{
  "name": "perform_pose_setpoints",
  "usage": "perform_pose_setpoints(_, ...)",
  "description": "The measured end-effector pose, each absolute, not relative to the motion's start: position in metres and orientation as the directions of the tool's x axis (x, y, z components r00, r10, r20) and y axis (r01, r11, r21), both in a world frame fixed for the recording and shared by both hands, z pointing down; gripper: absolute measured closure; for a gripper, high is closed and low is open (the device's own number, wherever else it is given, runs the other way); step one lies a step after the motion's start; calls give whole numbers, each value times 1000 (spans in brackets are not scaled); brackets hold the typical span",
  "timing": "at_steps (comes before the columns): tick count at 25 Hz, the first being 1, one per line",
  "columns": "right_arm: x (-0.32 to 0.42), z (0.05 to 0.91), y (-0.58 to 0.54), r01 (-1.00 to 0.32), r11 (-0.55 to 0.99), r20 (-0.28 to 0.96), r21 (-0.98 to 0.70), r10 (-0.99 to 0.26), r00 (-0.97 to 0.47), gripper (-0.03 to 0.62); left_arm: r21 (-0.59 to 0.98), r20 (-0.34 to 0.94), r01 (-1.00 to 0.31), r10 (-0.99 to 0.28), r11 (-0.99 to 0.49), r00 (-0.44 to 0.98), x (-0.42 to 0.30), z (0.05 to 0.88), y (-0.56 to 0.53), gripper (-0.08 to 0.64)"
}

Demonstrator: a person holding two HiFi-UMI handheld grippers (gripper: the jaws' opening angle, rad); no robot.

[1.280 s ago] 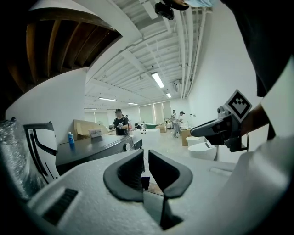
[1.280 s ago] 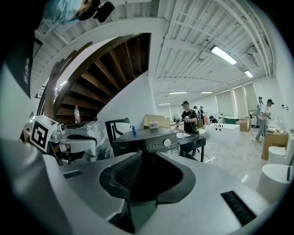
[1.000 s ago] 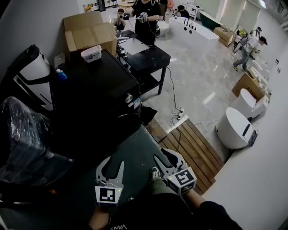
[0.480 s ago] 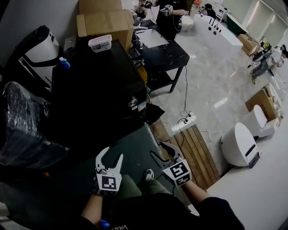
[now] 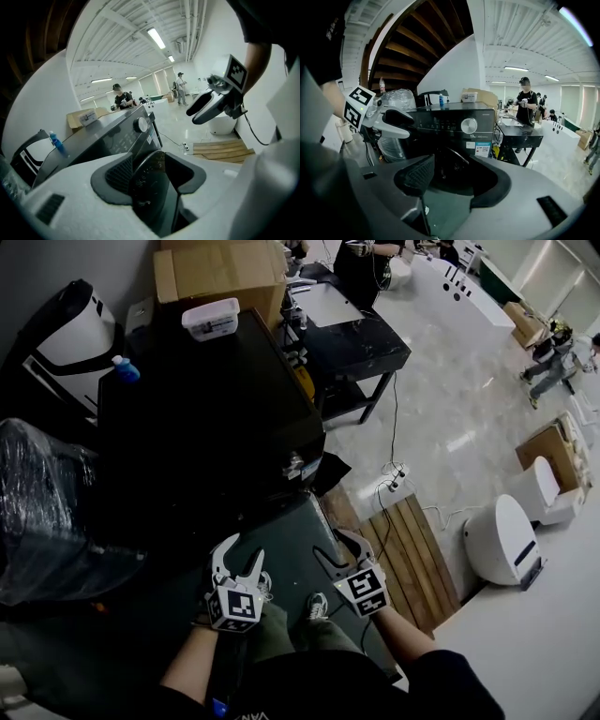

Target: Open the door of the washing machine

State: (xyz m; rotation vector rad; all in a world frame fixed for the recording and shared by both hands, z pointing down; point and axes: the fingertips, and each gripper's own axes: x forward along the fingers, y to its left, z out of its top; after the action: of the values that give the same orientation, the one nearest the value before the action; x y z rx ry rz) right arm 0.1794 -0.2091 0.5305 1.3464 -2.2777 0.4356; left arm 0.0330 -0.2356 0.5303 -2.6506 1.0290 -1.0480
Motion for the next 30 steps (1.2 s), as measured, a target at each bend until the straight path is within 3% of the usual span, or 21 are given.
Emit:
perform_pose_setpoints(7, 172, 601, -255, -811, 576, 632, 100, -666, -396, 347, -424, 618, -433, -603, -796, 504, 35, 582, -282, 351)
perform_pose_setpoints(15, 175, 661, -308, -739, 660, 681, 134, -603, -415, 339, -460, 661, -400, -607, -792, 441, 36, 623, -312, 344)
perform_pose_setpoints(30, 148, 727, -360, -420, 872, 752, 251, -449, -483, 337, -530, 716, -341, -625, -776, 311, 47, 654, -326, 337)
